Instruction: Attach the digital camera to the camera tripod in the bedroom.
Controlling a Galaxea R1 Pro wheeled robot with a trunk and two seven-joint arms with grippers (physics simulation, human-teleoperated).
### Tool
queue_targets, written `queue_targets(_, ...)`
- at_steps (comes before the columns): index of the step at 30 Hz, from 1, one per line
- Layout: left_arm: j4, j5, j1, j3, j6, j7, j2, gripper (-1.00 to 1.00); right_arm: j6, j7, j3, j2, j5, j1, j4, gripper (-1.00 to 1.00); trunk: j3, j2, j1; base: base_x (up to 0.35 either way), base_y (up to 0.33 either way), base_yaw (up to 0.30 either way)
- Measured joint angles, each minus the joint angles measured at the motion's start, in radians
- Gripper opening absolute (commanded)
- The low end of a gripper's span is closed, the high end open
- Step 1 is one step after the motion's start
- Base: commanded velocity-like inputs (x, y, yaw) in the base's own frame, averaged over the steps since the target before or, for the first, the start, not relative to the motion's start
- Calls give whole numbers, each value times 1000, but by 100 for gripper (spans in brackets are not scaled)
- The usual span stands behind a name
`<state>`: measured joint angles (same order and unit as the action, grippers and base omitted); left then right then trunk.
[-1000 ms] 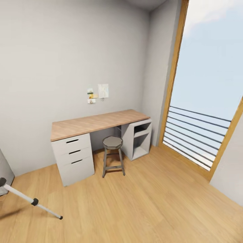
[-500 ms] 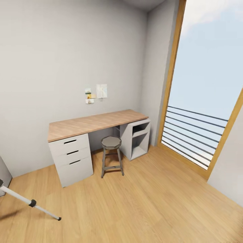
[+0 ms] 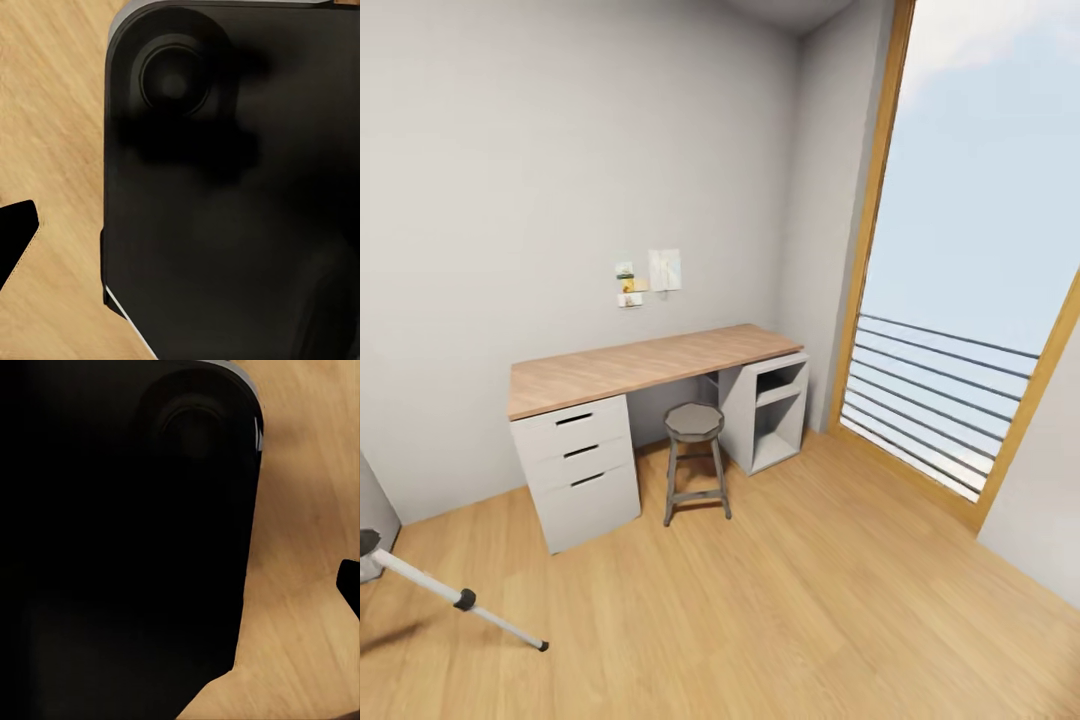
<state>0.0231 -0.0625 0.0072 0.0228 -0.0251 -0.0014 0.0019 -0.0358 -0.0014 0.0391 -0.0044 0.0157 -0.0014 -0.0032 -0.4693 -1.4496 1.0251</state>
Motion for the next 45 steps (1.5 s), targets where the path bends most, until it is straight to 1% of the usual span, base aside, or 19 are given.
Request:
queue_targets(6,0,0,0,0,0,0,0,100,-1,-1,0,0,0,0,0,100,0,0,0,-71,172,0)
queue_targets(18,0,0,0,0,0,0,0,100,-3,-2,-1,3,0,0,0,100,0,0,0,-10,23,-5)
queue_targets(29,0,0,0,-1,0,0,1,100,-3,-3,-1,10,0,0,0,100,0,0,0,-1,1,-154)
queue_targets(38,0,0,0,-1,0,0,1,100,-2,-3,-2,4,0,0,0,100,0,0,0,0,0,-35)
queue_targets(41,0,-2,0,-1,0,0,1,100,-9,-4,-2,1,-1,0,-1,100,0,0,0,0,0,-4)
queue_targets(45,0,-2,0,0,0,1,0,100,-43,-4,-3,-1,-4,0,-5,100,0,0,0,0,0,-2)
